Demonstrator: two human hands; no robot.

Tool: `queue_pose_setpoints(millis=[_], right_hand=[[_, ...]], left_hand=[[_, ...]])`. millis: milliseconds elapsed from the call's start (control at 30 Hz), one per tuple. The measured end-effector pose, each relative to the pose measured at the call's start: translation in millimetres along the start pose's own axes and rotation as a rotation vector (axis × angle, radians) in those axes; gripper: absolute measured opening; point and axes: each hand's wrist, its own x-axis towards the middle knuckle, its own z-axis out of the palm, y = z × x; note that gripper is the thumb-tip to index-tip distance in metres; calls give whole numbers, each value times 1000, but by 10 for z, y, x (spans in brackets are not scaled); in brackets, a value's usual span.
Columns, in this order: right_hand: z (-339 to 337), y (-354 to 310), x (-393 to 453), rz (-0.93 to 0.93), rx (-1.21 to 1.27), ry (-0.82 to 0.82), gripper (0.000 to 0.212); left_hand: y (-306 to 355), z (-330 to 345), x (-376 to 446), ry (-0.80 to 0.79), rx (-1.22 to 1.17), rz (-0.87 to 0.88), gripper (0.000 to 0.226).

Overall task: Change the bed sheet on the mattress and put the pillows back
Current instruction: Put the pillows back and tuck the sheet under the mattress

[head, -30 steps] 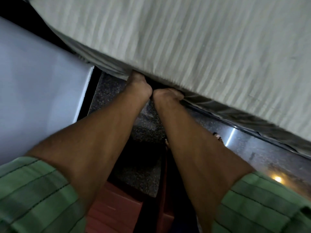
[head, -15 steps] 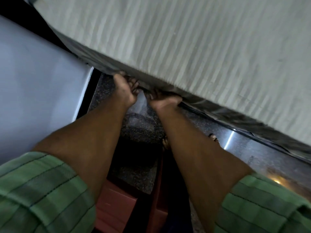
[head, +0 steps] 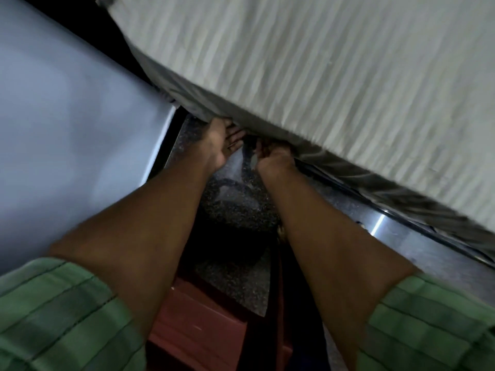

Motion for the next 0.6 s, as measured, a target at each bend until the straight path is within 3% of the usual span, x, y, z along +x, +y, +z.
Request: queue_pose_setpoints(millis=[67, 100, 133, 233, 300, 367, 500, 600], right_hand=[[54, 11, -51, -18, -37, -50, 37], [132, 8, -57, 79, 166, -97, 42], [191, -12, -116, 83, 198, -164, 48], [436, -64, -131, 133, 295, -141, 63], [391, -85, -117, 106, 350, -156, 64], [251, -82, -216, 96, 227, -160, 64], [-11, -150, -279, 93, -277, -156, 52], [-51, -54, -464, 32, -587, -145, 38]], left_hand=[[-32, 169, -58, -3, -151, 9, 30], [-39, 236, -67, 10, -259, 25, 30], [-49, 301, -71, 20, -381, 35, 33], [-32, 421, -51, 36, -634, 75, 42], [-49, 438, -27, 44, -659, 79, 46], [-88, 351, -1, 59, -546, 80, 44], [-57, 114, -2, 32, -19, 42, 36], [118, -107, 14, 116, 273, 48, 32]])
